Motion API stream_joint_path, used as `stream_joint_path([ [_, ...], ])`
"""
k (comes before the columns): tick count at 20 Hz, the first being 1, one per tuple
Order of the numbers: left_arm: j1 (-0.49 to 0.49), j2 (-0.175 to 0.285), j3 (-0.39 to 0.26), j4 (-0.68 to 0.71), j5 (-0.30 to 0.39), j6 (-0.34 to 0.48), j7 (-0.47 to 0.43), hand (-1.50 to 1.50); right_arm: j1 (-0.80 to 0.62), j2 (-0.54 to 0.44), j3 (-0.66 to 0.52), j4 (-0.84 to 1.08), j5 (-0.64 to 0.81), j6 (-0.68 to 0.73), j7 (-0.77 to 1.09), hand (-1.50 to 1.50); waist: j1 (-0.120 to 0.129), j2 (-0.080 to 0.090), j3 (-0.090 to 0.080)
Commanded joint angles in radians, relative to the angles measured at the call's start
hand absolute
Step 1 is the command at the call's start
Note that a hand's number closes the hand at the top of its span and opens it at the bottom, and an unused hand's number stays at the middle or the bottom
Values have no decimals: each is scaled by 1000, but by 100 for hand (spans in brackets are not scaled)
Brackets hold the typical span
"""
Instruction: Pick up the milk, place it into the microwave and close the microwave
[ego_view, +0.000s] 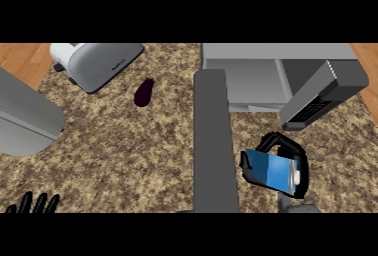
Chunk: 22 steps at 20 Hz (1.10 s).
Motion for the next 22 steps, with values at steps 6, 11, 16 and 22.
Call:
stream_joint_path([
  [6, 15, -11, -1, -41, -12, 13, 35, -150, -303, 4, 24, 305, 27, -202, 59, 150, 11, 2, 1],
  [11, -17, 9, 44, -3, 39, -24, 22, -150, -463, 4, -96, 583, 10, -205, 9, 150, 20, 6, 1],
  [16, -65, 32, 96, 72, 48, -39, 11, -150, -603, 0, -196, 823, -75, -162, -118, 150, 23, 9, 1],
  [22, -42, 21, 56, 52, -5, -49, 3, -150, -734, -80, -256, 1049, -40, -219, -179, 150, 44, 17, 2],
])
